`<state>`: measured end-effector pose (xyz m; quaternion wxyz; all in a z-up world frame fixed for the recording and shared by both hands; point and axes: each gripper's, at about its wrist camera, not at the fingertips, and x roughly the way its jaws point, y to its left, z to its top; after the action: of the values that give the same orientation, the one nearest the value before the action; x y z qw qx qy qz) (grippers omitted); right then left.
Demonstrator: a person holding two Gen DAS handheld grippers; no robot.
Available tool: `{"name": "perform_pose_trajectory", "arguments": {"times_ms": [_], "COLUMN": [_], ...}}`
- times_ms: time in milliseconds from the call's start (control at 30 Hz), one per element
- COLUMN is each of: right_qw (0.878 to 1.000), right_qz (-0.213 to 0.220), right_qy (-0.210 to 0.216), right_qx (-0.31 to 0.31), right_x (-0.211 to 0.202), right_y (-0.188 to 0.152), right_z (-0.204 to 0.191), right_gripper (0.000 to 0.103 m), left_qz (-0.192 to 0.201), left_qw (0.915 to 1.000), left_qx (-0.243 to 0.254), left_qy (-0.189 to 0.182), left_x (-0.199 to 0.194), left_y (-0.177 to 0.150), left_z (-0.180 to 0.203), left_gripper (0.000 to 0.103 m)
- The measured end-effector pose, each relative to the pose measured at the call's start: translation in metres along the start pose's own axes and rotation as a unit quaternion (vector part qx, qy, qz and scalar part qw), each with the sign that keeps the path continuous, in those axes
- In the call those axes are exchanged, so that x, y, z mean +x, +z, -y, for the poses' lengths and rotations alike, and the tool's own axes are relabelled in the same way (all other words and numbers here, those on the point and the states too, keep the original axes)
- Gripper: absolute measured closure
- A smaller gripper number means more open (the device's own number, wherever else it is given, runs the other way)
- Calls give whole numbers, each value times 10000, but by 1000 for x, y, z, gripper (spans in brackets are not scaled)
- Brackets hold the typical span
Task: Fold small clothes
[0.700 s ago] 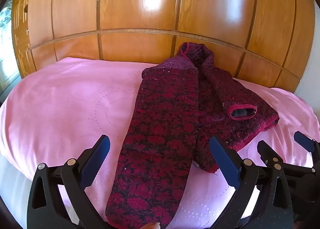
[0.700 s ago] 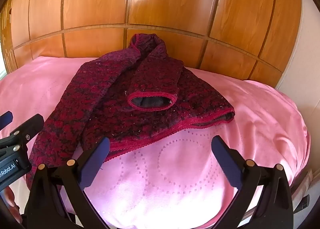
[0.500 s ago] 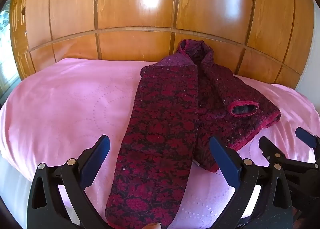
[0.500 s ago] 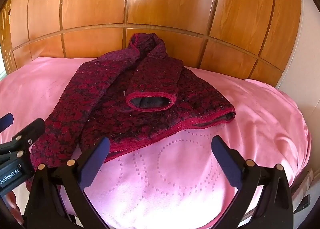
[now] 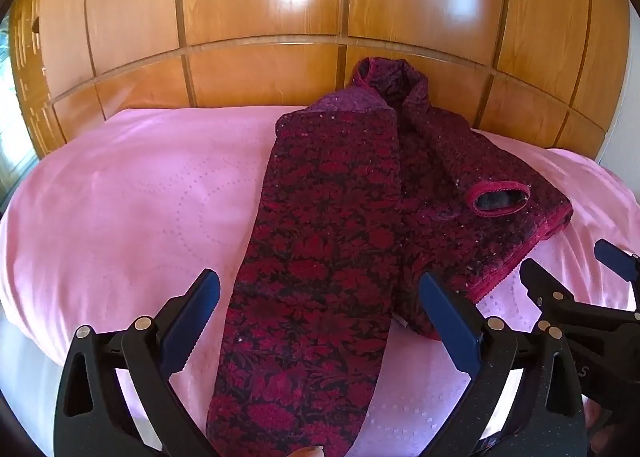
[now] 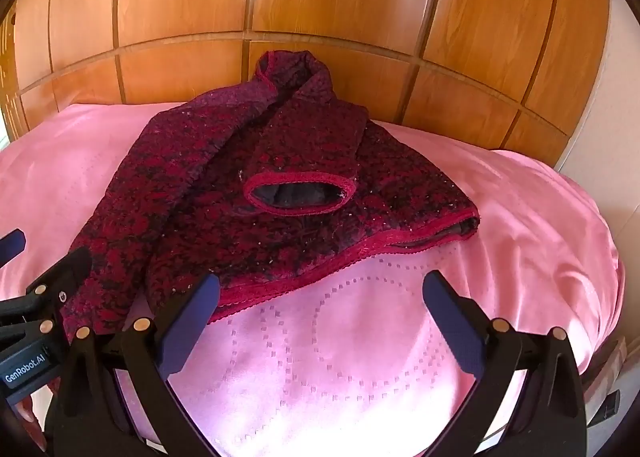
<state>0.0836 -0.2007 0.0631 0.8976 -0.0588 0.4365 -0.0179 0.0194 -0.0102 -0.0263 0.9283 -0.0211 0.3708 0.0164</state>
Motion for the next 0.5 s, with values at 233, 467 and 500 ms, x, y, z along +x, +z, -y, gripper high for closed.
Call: {"name": "perform_pose_trajectory", "arguments": {"times_ms": [233,467,500], "right_qw": [10000,9996,9995], "right_qz": [-59,-122,-140], "right_qy": [20,127,129], "right_qx": [34,232,256], "right_x": [4,6,6], "right_y": [0,0,0], "right_z": [0,7,8], "right_gripper": [2,2,2], "left_qz": [-66,79,95], "left_qw": [9999,9996,9995], "left_qx": [88,226,246], "left_qy": [58,169,172], "left_x": [5,-1,-2], "left_y": [-1,2,2], "left_z": [1,3,4], "left_gripper": [4,4,4]}}
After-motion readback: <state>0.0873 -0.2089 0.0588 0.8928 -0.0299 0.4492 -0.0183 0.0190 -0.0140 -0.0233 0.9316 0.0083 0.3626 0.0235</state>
